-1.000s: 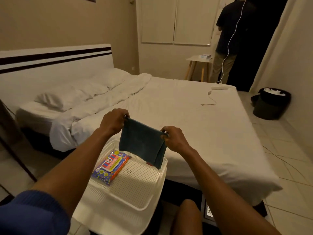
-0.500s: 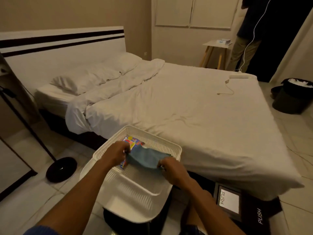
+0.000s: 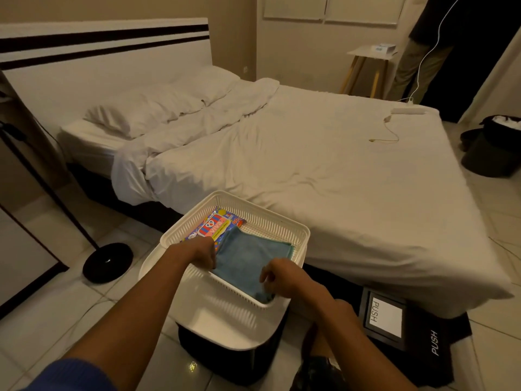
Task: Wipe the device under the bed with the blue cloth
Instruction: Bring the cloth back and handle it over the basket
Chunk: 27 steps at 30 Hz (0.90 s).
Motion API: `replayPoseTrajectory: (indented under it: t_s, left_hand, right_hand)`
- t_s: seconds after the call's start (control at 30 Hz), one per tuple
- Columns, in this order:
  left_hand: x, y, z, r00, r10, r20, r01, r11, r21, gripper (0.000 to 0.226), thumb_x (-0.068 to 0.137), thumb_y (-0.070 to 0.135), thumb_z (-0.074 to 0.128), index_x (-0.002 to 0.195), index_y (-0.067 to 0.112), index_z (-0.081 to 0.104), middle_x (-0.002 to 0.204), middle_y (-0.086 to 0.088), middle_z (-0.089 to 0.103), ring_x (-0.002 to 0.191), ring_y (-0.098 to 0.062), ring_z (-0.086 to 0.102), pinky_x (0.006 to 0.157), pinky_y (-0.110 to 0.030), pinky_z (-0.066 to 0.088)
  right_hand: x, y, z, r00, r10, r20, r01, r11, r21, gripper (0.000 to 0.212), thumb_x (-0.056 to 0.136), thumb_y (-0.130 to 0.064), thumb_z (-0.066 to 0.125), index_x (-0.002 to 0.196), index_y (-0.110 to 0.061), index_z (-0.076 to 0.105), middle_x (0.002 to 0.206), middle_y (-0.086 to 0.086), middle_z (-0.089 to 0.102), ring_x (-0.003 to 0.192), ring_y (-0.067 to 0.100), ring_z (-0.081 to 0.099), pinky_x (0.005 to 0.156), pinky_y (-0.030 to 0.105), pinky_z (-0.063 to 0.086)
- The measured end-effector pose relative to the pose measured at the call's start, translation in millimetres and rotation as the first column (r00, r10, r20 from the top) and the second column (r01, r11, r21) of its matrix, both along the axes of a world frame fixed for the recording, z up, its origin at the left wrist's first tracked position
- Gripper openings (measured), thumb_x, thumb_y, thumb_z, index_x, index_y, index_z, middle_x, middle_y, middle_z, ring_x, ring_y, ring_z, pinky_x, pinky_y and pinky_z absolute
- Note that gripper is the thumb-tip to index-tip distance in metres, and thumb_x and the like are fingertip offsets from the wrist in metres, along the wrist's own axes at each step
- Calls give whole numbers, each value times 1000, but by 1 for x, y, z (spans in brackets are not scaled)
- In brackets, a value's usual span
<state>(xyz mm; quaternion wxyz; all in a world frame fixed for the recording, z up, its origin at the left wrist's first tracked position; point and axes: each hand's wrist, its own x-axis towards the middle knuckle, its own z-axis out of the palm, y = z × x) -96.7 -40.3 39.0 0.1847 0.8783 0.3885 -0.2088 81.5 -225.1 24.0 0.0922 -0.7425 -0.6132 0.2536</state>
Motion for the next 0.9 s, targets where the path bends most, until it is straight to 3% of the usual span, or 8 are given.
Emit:
replayPoseTrajectory:
  t_s: [0.33,0.43,0.67,0.77,0.9]
  left_hand:
    - [4,-4,-26,987,151,50,-158,969,190,35,77,35,74,108,22,66,118,-2,65,112,-22,61,88,-33,50]
    - [5,-3,-33,965,221,137,-245,950,191,26,79,35,73,98,25,58,118,-3,64,113,-22,59,89,-34,47]
    - [16,7,-47,791,391,470,-498,859,123,15,89,33,64,101,25,69,109,-1,70,102,-21,64,84,-35,51]
    - [24,14,-51,747,398,532,-529,841,113,16,89,33,66,100,23,74,105,3,71,98,-18,65,78,-28,48]
    - [33,21,-56,705,436,559,-557,828,57,16,88,33,68,96,22,76,99,3,74,94,-16,67,83,-30,52]
  right_hand:
    - [38,42,-13,978,-207,-8,207,972,107,23,89,-21,68,112,-17,72,116,7,68,104,23,65,86,31,49]
    - [40,63,-22,965,-255,-62,262,953,154,25,90,-24,69,115,-19,69,117,6,65,107,22,61,86,28,43]
    - [27,123,-38,941,-254,-223,307,919,246,30,84,-20,72,113,-20,70,107,5,69,101,21,65,83,27,41]
    - [27,141,-53,935,-246,-255,310,917,252,30,84,-21,71,114,-25,70,106,2,69,102,20,64,81,27,41]
    - [26,154,-62,929,-232,-289,308,917,254,28,83,-19,72,110,-24,73,99,1,70,95,17,63,81,29,44]
